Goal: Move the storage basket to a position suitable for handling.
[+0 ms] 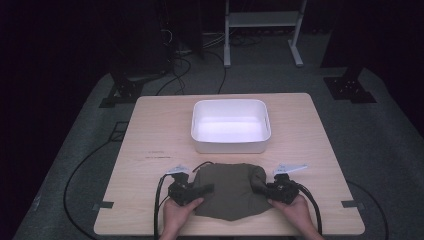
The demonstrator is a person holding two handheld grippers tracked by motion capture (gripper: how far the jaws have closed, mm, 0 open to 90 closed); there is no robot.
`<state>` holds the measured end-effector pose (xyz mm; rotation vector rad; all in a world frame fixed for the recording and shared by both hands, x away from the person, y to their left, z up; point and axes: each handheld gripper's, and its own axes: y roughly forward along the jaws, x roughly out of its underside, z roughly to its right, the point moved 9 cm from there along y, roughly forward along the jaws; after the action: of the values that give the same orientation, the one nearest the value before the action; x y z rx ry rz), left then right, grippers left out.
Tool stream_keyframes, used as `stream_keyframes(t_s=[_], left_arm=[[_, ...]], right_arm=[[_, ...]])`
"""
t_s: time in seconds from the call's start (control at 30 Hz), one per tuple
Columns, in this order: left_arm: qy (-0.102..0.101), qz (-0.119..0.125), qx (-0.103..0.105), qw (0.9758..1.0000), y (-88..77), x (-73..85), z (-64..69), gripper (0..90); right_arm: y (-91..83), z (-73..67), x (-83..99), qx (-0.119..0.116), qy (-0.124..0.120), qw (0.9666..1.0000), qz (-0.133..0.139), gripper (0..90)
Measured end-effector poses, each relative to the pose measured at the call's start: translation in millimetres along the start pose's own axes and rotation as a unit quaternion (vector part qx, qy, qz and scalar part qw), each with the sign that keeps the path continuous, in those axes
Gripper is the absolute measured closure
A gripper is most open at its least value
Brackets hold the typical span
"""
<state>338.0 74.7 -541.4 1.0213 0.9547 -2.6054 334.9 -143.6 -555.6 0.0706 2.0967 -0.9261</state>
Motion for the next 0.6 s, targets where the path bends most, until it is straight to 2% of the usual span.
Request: stream_keyframes(t_s=[0.33,0.6], left_arm=[[-0.033,0.023,0.039,0.9984,-10.7,-5.0,3.7,62.8],[-0.036,0.042,0.06,0.9967,-20.8,-15.6,9.8,65.8]], right_arm=[[-7.1,-5.4,-6.9,-0.044,0.032,0.9983,0.023,77.1],[-17.1,-9.1,-15.2,-0.071,0.05,0.9949,0.051,77.3]])
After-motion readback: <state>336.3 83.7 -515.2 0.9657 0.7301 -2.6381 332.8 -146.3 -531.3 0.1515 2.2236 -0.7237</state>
